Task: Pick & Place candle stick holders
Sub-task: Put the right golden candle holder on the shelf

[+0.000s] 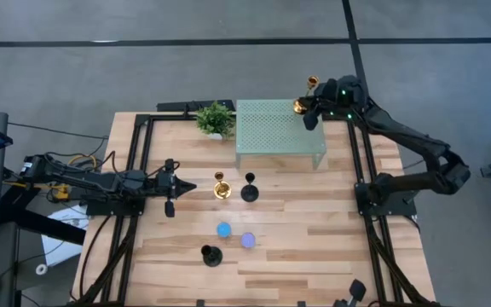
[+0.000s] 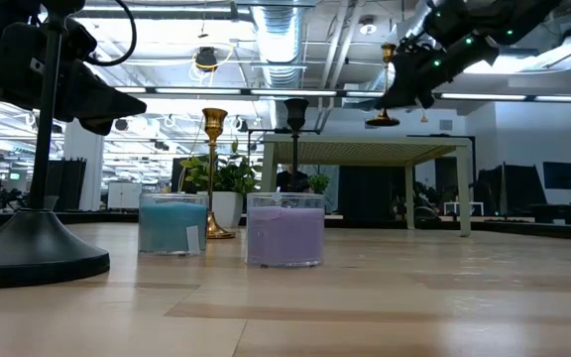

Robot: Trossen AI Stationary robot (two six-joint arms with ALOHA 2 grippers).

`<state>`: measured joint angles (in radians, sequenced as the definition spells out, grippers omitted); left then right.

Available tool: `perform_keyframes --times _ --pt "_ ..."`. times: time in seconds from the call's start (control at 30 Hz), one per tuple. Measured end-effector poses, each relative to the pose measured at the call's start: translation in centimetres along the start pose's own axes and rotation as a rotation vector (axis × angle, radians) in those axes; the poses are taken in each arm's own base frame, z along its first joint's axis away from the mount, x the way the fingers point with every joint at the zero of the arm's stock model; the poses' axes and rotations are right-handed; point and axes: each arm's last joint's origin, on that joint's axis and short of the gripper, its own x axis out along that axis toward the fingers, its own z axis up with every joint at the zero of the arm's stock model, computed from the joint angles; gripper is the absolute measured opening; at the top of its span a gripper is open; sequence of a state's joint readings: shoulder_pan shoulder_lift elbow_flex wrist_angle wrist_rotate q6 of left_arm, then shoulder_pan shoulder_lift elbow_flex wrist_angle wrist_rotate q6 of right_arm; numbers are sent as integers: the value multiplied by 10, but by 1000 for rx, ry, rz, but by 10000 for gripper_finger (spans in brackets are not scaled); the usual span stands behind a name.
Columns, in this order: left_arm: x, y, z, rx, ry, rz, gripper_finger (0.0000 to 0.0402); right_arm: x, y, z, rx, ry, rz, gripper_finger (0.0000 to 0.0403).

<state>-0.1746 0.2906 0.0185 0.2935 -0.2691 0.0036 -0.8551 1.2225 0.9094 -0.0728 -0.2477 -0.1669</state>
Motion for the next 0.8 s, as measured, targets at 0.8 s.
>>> perform_keyframes --times 0.8 --pt "0 1 0 1 1 41 8 84 30 32 -35 22 285 4"
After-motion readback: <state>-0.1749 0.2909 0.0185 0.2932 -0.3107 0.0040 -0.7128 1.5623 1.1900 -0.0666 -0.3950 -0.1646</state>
